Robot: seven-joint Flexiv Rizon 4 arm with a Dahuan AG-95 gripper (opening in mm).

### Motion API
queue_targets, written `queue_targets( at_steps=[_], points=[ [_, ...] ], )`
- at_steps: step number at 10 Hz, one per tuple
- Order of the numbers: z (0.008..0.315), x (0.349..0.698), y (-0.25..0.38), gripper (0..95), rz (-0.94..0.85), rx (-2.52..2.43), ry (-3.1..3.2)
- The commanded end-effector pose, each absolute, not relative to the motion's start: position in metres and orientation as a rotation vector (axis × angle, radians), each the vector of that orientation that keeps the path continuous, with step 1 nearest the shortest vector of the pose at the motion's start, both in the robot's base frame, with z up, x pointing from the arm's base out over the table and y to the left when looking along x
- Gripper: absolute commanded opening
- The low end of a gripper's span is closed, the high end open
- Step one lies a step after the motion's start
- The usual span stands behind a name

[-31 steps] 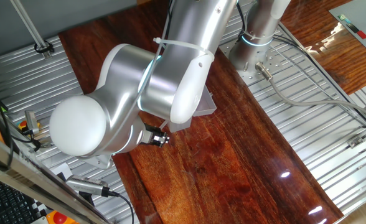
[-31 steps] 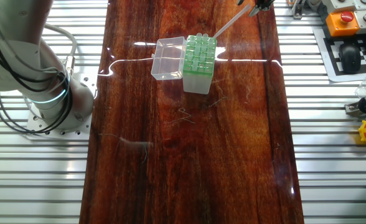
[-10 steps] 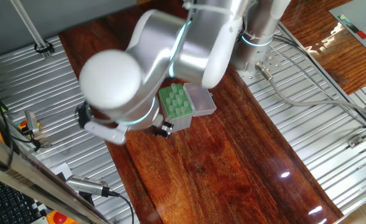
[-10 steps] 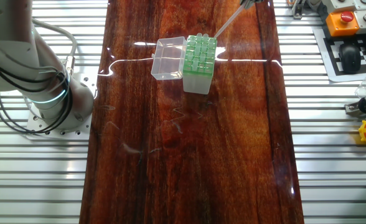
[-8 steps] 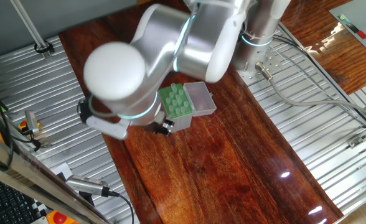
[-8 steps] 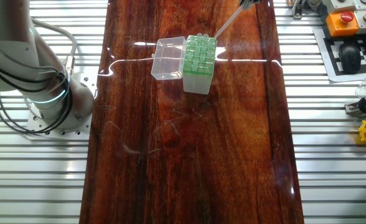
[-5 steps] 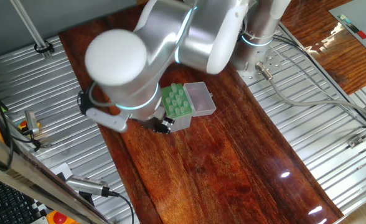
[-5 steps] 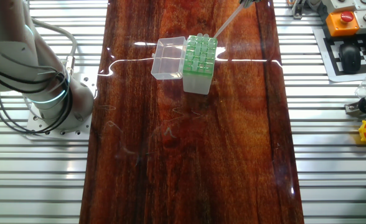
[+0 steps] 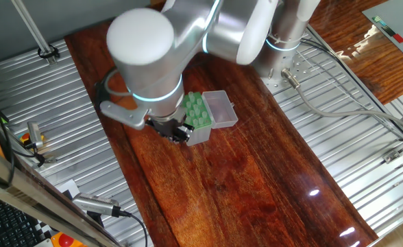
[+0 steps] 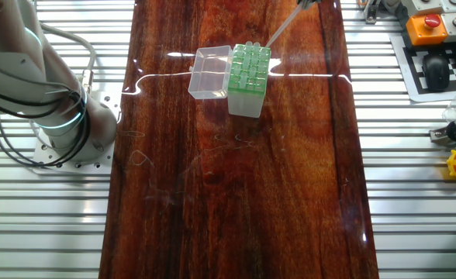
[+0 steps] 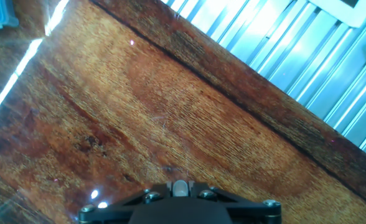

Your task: Insert a large pipette tip into the holder for large pipette tips

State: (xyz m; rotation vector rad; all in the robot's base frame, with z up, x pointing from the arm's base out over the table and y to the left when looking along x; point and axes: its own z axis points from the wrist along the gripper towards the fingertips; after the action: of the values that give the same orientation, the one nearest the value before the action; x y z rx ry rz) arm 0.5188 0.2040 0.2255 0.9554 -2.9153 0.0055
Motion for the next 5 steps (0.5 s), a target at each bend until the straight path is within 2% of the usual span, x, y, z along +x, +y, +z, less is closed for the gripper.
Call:
queue_targets(
  at_steps=[1, 5],
  points=[
    [0.2275, 0.5164, 0.2021, 0.0, 0.002, 0.952, -2.937],
    [0.2306, 0.5135, 0.1982, 0.0, -0.011, 0.960, -2.991]
  ],
)
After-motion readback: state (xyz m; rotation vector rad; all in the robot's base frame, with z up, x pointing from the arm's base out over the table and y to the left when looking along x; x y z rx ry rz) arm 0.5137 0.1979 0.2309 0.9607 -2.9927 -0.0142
